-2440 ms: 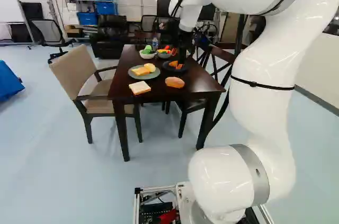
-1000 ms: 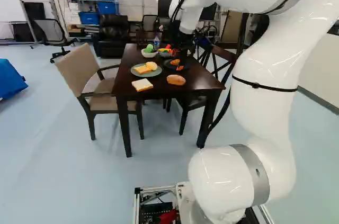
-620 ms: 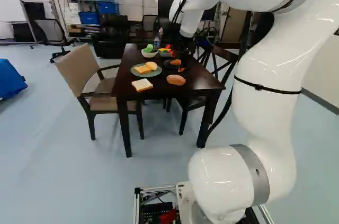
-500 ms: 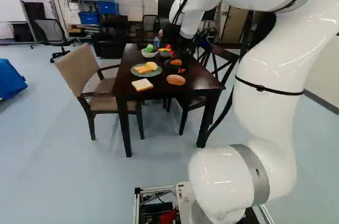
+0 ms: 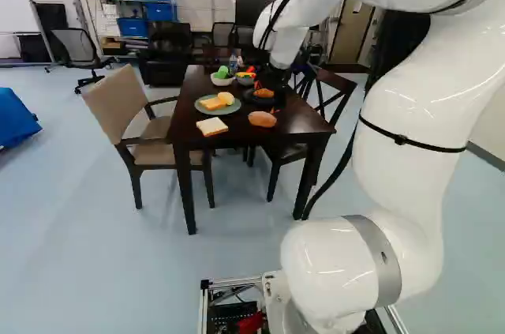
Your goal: Move the croissant to the empty plate
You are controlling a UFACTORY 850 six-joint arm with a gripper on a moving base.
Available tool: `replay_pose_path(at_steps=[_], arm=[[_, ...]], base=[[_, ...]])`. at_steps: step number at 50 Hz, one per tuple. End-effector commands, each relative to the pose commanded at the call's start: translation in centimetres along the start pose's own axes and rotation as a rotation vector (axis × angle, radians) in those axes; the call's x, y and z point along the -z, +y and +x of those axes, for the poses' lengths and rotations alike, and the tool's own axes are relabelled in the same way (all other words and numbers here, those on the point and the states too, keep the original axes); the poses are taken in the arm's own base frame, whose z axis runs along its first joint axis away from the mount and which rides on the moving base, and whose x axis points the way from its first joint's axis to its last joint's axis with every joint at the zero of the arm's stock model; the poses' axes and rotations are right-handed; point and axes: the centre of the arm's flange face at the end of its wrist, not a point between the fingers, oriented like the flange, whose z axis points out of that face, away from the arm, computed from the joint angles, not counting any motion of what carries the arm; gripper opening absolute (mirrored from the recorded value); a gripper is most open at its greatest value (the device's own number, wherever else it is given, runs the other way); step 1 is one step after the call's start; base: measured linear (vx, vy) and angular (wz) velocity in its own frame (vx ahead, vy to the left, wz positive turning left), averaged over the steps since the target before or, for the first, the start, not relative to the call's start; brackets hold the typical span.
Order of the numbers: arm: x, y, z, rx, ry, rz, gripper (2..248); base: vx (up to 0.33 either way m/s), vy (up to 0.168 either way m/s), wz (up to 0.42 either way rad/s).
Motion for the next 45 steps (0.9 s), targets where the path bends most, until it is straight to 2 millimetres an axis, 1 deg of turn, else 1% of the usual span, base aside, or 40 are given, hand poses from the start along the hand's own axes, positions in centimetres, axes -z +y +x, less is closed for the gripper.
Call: replay_pose_path(at_steps=[21, 45], arm=[[-0.8, 4.7, -1.7, 0.216, 0.091, 0.101, 247], [-1.5, 11.5, -4.3, 0.505, 0.235, 0.214, 247]], base=[[0.000, 0.000, 0.000], [0.000, 0.000, 0.000]])
